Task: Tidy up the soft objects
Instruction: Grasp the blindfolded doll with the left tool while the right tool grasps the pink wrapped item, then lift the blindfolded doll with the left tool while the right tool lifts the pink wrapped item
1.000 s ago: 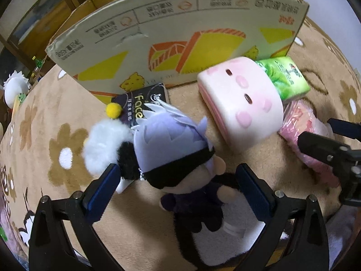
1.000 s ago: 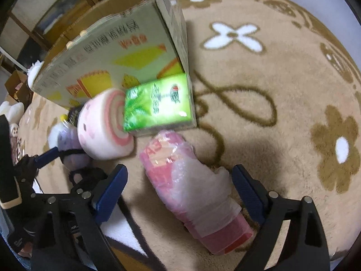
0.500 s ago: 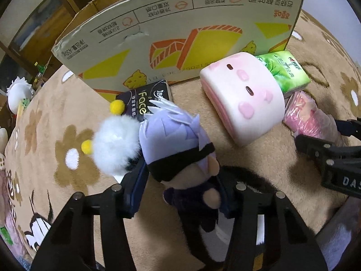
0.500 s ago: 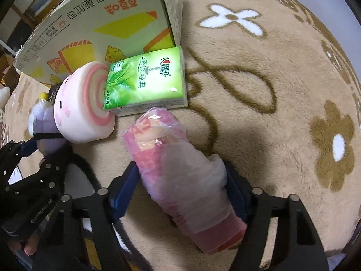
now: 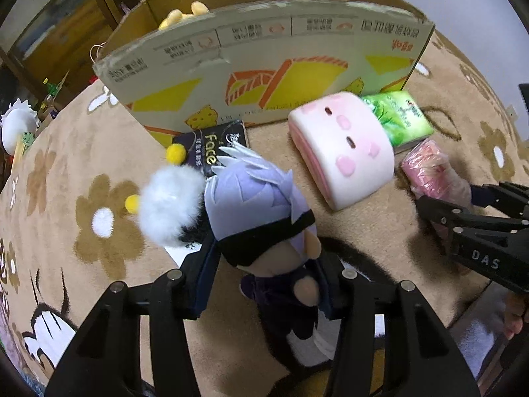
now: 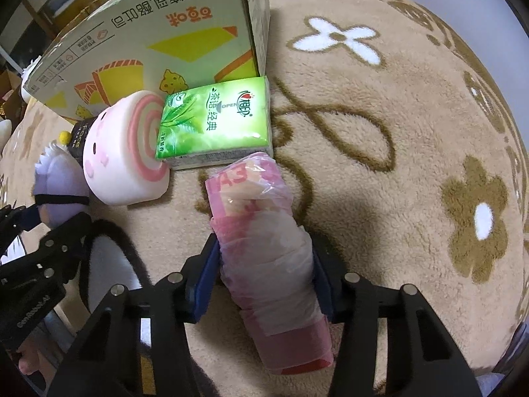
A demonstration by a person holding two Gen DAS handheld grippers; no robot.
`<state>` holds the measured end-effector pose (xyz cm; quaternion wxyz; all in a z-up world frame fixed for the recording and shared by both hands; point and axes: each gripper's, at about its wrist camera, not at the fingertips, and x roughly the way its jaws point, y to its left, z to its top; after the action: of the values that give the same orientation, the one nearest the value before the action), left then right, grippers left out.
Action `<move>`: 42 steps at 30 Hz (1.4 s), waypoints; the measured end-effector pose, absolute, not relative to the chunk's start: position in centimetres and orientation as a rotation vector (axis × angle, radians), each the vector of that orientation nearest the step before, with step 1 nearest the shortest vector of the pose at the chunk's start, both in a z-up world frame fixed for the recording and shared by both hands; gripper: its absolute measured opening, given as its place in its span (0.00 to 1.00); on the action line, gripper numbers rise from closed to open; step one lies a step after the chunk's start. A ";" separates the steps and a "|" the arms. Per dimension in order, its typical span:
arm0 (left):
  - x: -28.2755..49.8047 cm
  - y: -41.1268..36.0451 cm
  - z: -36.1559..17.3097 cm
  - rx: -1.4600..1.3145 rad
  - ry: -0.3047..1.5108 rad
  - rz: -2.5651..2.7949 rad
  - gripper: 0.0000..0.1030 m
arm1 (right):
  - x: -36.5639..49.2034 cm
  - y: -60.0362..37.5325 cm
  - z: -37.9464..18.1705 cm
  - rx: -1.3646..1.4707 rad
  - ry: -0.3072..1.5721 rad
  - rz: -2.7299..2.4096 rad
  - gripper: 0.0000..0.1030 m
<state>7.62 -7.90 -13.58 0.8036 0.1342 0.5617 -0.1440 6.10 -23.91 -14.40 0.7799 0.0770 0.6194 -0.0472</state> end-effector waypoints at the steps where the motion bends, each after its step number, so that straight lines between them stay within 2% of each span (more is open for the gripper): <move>1: 7.4 -7.9 -13.1 0.279 1.187 -0.308 0.47 | 6.1 -23.9 -14.3 0.166 1.333 -0.102 0.49; 5: 7.1 -7.4 -12.0 0.272 1.161 -0.300 0.47 | 5.6 -23.5 -12.9 0.118 1.306 -0.103 0.43; 10: 6.6 -6.7 -10.4 0.268 1.116 -0.289 0.47 | 5.0 -22.6 -11.2 0.109 1.261 -0.073 0.24; 13: 6.2 -6.5 -9.4 0.260 1.089 -0.284 0.47 | 4.5 -22.6 -10.0 0.125 1.230 -0.065 0.21; 24: 4.6 -5.6 -4.6 0.235 0.910 -0.281 0.47 | 3.5 -23.9 -6.6 0.229 1.052 -0.041 0.19; 34: 3.3 -4.5 -1.0 0.187 0.700 -0.218 0.47 | 1.9 -24.3 -1.7 0.235 0.786 -0.076 0.19; 42: 3.2 -4.7 0.5 0.225 0.632 -0.223 0.47 | 1.4 -24.6 1.3 0.245 0.649 -0.062 0.19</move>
<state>3.24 -4.68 0.52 0.9382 0.1102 0.3093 -0.1094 1.43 -24.63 1.27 0.9400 0.1200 0.3181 -0.0303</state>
